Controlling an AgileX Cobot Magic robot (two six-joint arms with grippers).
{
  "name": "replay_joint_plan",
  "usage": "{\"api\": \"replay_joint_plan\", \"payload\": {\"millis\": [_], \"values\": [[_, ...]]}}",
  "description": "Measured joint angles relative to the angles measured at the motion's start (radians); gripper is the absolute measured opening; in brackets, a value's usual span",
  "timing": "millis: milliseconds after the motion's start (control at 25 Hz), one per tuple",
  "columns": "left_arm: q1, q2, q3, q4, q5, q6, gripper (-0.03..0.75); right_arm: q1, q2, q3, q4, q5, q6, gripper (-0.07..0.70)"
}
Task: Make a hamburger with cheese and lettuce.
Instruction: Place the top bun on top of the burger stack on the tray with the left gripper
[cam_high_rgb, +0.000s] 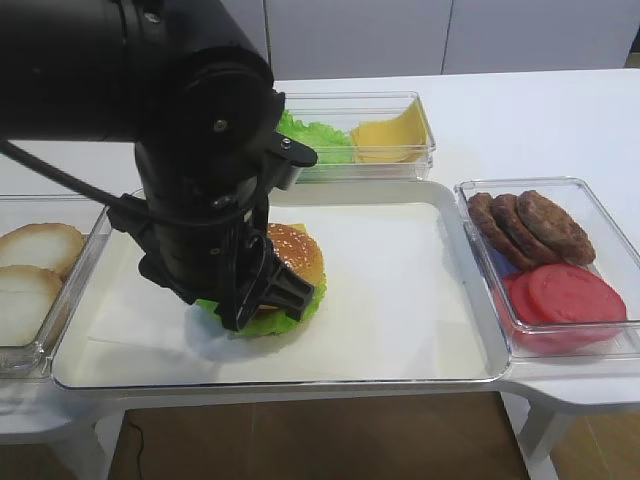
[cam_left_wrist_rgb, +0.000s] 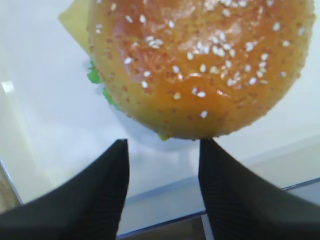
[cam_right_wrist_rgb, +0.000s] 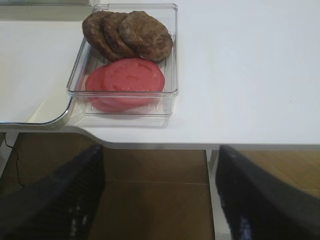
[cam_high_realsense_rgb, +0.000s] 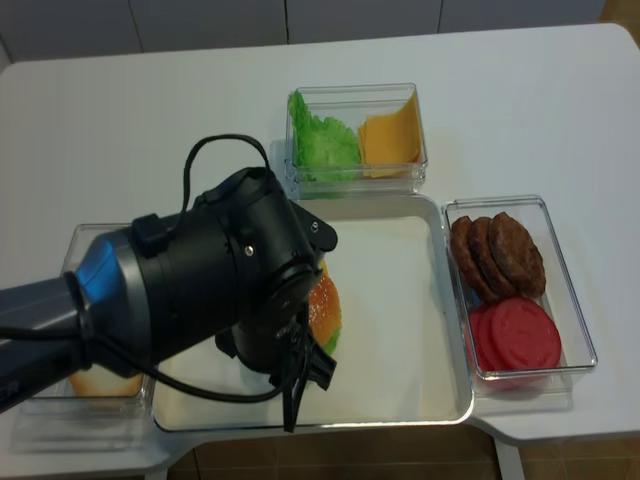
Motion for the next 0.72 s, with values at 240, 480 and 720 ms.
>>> {"api": "replay_joint_plan", "payload": {"millis": [240, 480, 720], "values": [[0.000, -0.004, 0.000, 0.006, -0.021, -0.002, 0.338, 0.000, 0.000, 0.000, 0.000, 0.000, 0.000, 0.540], [0.000, -0.004, 0.000, 0.039, -0.024, -0.002, 0.338, 0.000, 0.000, 0.000, 0.000, 0.000, 0.000, 0.540], [0.000, -0.004, 0.000, 0.045, -0.024, -0.002, 0.338, 0.000, 0.000, 0.000, 0.000, 0.000, 0.000, 0.540]]}}
